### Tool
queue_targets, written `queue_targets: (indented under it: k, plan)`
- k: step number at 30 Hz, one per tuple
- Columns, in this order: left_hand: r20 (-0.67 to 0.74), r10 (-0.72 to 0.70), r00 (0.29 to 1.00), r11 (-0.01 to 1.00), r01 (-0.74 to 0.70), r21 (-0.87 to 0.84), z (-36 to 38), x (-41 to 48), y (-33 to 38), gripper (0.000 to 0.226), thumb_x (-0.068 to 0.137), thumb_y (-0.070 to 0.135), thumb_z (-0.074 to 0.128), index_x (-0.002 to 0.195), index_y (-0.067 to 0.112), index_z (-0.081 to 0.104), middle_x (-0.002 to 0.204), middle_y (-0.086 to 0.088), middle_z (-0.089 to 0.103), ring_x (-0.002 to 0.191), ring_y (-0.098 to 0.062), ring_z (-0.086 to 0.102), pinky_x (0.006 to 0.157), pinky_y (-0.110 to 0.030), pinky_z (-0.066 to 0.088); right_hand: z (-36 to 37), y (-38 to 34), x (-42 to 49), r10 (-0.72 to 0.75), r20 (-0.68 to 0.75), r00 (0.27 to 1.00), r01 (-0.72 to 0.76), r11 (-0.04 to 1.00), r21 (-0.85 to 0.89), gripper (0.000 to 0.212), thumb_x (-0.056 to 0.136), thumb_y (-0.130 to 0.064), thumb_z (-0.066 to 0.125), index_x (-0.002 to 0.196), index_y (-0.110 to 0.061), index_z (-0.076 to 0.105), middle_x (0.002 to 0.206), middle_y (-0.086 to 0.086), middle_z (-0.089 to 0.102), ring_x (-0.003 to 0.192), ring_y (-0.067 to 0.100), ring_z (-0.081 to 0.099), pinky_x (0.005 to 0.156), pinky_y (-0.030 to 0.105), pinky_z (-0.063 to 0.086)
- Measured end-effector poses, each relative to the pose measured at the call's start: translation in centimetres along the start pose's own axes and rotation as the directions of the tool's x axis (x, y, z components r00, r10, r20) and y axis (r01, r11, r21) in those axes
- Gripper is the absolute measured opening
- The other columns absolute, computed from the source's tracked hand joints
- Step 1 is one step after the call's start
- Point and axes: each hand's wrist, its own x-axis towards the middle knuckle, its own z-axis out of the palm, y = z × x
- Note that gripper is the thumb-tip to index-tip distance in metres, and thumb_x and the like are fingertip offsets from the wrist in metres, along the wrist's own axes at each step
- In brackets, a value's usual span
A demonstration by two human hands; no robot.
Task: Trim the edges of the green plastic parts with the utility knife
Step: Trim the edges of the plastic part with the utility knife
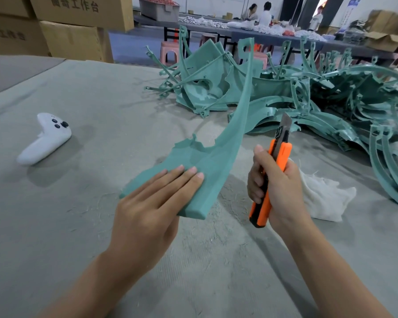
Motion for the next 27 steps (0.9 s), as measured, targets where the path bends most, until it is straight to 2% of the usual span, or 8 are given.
queue_targets:
  k: [2,4,6,9,12,14,17,27]
  plan:
    - [-0.031,-0.046,0.998,0.999,0.045,-0.017,-0.1,0.1,0.1,0.039,0.102,0.006,0.031,0.118,0.009,0.067,0.124,0.002,0.063,0.118,-0.013,0.059,0.098,-0.03,0.049,0.2,0.1,-0.2,-0.071,0.03,0.997,0.074,0.988,-0.133,0.057,0.089,-0.054,0.06,0.065,-0.008,0.037,0.053,0.003,0.033,0.043,0.014,0.029,0.04,0.026,0.023]
    - [-0.046,-0.098,0.994,0.995,0.097,-0.03,-0.3,0.3,0.4,0.041,0.099,0.005,0.03,0.116,0.011,0.066,0.123,0.009,0.059,0.115,-0.004,0.056,0.098,-0.015,0.043,0.8,0.3,-0.6,-0.202,0.126,0.971,0.231,0.927,-0.296,0.067,0.088,-0.067,0.048,0.065,-0.005,0.037,0.053,0.0,0.034,0.046,0.01,0.031,0.044,0.024,0.023]
    - [-0.052,-0.133,0.99,0.991,0.132,-0.032,-0.4,0.5,0.5,0.039,0.091,-0.002,0.038,0.115,0.01,0.067,0.124,0.013,0.055,0.112,0.0,0.054,0.098,-0.006,0.036,1.3,0.7,-1.2,-0.287,0.213,0.934,0.353,0.833,-0.425,0.068,0.09,-0.075,0.038,0.062,-0.014,0.038,0.052,0.001,0.034,0.047,0.009,0.032,0.046,0.026,0.026]
    - [-0.094,-0.147,0.985,0.989,0.147,-0.01,-0.7,0.8,0.7,0.036,0.09,-0.002,0.041,0.114,0.009,0.065,0.123,0.013,0.052,0.101,-0.01,0.058,0.097,0.002,0.027,1.6,1.0,-1.6,-0.331,0.269,0.904,0.427,0.724,-0.542,0.063,0.091,-0.076,0.034,0.062,-0.02,0.035,0.053,0.007,0.036,0.047,0.008,0.031,0.046,0.025,0.026]
    - [-0.131,-0.152,0.98,0.987,0.156,0.025,-0.8,1.0,0.8,0.034,0.086,-0.004,0.045,0.113,0.007,0.063,0.113,0.008,0.06,0.097,-0.01,0.049,0.096,0.005,0.023,1.7,0.9,-1.7,-0.352,0.29,0.89,0.456,0.678,-0.577,0.058,0.092,-0.074,0.035,0.062,-0.025,0.03,0.052,-0.003,0.028,0.046,0.006,0.028,0.047,0.019,0.023]
    - [-0.125,-0.161,0.979,0.986,0.166,0.033,-0.8,1.0,0.8,0.032,0.085,-0.005,0.048,0.11,0.003,0.066,0.09,0.0,0.072,0.098,-0.005,0.037,0.094,0.006,0.022,1.7,0.9,-1.8,-0.366,0.292,0.884,0.467,0.661,-0.587,0.055,0.093,-0.072,0.035,0.062,-0.027,0.03,0.052,-0.006,0.028,0.045,0.007,0.029,0.047,0.017,0.023]
    - [-0.107,-0.176,0.979,0.984,0.179,0.018,-0.7,0.9,0.8,0.032,0.078,-0.01,0.058,0.106,0.0,0.069,0.069,-0.015,0.068,0.096,-0.005,0.033,0.089,0.008,0.022,1.7,0.9,-1.8,-0.386,0.283,0.878,0.476,0.64,-0.603,0.054,0.093,-0.071,0.035,0.062,-0.027,0.03,0.051,-0.006,0.027,0.045,0.008,0.029,0.047,0.016,0.023]
    - [-0.107,-0.149,0.983,0.989,0.15,0.001,-0.5,0.7,0.9,0.037,0.069,-0.013,0.065,0.103,0.001,0.07,0.066,-0.005,0.068,0.094,-0.001,0.039,0.087,0.008,0.024,1.2,1.2,-1.6,-0.406,0.266,0.874,0.476,0.615,-0.628,0.056,0.095,-0.064,0.039,0.061,-0.02,0.032,0.051,0.003,0.029,0.044,0.008,0.029,0.048,0.017,0.022]
